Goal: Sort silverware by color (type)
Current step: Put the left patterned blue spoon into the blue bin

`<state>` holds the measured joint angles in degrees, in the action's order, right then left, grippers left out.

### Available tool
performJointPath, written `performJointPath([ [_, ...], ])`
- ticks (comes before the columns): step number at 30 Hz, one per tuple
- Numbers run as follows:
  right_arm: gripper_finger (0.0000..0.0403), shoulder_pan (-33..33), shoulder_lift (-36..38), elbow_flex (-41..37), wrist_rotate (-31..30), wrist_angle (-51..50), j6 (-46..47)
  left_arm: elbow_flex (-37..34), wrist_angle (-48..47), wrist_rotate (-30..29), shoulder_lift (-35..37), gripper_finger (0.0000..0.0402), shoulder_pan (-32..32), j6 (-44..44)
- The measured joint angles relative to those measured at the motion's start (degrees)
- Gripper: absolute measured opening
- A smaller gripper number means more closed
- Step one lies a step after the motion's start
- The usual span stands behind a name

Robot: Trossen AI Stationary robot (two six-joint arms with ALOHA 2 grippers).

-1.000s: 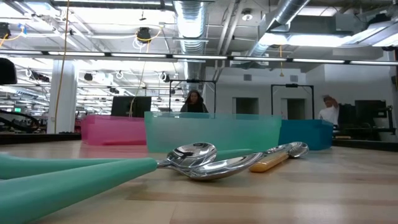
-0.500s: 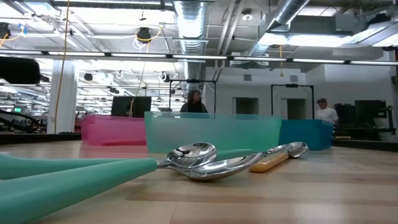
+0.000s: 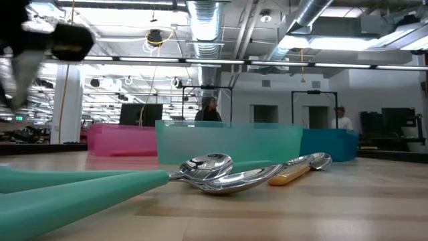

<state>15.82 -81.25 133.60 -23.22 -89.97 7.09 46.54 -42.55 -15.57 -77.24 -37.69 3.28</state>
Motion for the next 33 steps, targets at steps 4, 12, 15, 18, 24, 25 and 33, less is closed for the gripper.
performJointPath([
  [4, 0.027, 2.41, 0.51, -0.11, -4.35, 0.0, -0.07, 0.03, 5.69, -1.74, 4.54, 0.0012, 3.98, 1.85],
  [12, 0.027, 3.06, 11.11, -18.68, -12.79, 1.35, 5.34, 0.07, 16.03, -1.83, 11.52, 0.0012, 9.86, 6.6],
  [15, 0.027, 2.95, 17.97, -32.75, -15.43, 9.67, 7.8, 0.07, 18.53, -1.81, 13.08, 0.0012, 11.02, 8.1],
  [18, 0.027, 2.95, 24.59, -46.88, -15.5, 21.29, 7.49, 0.07, 20.9, -1.83, 14.4, 0.0012, 11.8, 9.73],
  [24, 0.027, 2.92, 34.79, -74.9, -15.32, 55.27, -1.09, 0.07, 28.53, -1.18, 16.06, 0.0012, 13.68, 12.8],
  [25, 0.027, 2.93, 35.74, -79.58, -15.28, 62.28, -3.5, 0.07, 30.36, -0.82, 16.19, 0.0012, 13.95, 13.35],
  [33, 0.027, -0.54, 34.51, -105.24, -12.05, 111.72, -12.07, 0.09, 41.7, 5.52, 16.16, 0.0012, 17.39, 17.13],
])
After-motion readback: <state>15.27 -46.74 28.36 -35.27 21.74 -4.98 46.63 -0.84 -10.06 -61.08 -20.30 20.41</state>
